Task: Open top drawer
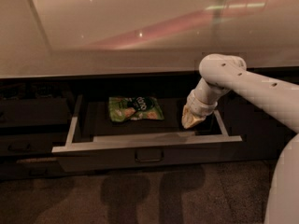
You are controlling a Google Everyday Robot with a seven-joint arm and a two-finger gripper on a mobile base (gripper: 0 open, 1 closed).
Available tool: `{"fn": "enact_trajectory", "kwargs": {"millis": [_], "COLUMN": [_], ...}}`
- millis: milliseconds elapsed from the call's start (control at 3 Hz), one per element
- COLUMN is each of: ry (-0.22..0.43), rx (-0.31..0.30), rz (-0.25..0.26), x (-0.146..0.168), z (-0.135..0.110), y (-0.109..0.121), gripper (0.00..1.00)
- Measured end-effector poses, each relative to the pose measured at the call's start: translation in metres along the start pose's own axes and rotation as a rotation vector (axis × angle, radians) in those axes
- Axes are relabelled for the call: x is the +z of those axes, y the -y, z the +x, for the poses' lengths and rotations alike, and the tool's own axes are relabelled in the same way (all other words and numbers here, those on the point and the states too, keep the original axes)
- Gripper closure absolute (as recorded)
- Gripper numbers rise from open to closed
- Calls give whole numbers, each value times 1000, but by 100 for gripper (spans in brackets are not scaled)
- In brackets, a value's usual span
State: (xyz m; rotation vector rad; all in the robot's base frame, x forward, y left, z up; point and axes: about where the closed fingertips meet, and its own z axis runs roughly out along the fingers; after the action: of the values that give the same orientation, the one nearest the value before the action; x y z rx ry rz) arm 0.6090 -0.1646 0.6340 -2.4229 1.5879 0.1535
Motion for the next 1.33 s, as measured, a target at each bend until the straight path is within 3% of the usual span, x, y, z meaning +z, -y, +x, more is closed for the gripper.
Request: {"fn": "enact_trajectory", "kwargs": {"millis": [667, 1333], "ry": [0, -39], "rx": [-26, -125], "rz": [-3, 29], "x": [9, 13], "z": [-9, -47], "y": [-8, -37], "gripper": [100, 100]}}
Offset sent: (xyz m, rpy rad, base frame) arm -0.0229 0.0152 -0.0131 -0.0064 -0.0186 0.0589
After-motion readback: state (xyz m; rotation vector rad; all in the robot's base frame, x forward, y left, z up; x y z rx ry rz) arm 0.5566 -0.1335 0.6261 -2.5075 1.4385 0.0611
